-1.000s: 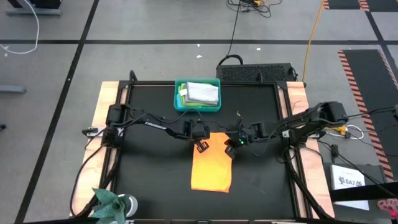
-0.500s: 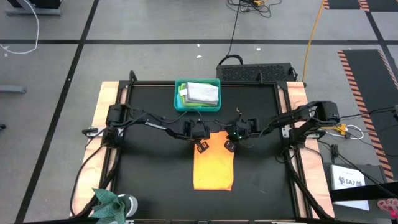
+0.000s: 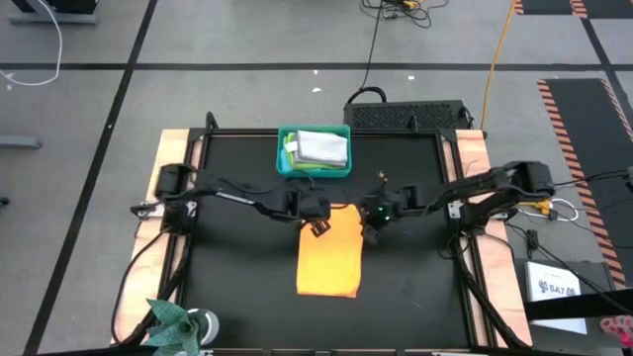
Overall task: Fold microfiber towels
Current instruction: Fold the orange microfiber towel
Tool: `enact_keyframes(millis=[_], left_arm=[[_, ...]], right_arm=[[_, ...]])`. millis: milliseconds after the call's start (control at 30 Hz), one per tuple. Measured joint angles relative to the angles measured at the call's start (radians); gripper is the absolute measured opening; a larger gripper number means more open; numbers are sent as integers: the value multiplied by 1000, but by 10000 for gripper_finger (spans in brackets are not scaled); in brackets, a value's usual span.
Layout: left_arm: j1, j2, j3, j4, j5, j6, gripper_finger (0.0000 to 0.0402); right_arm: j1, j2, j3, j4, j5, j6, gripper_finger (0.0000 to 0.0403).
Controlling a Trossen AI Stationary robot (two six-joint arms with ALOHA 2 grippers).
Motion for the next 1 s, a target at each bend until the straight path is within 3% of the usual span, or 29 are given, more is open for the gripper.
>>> enact_keyframes(millis=[133, 300, 733, 1000], left_arm=[[-14, -77, 0, 16, 19, 48, 4], [-81, -140, 3, 0, 92, -10, 4], [-349, 32, 3, 38, 165, -168, 2], [-396, 82, 3, 75, 148, -271, 2]], right_arm=[[40, -76, 0, 2, -2, 43, 0], [180, -78, 0, 24, 2, 136, 0], [433, 158, 1, 336, 4, 292, 0], [494, 274, 1, 450, -9, 349, 0]])
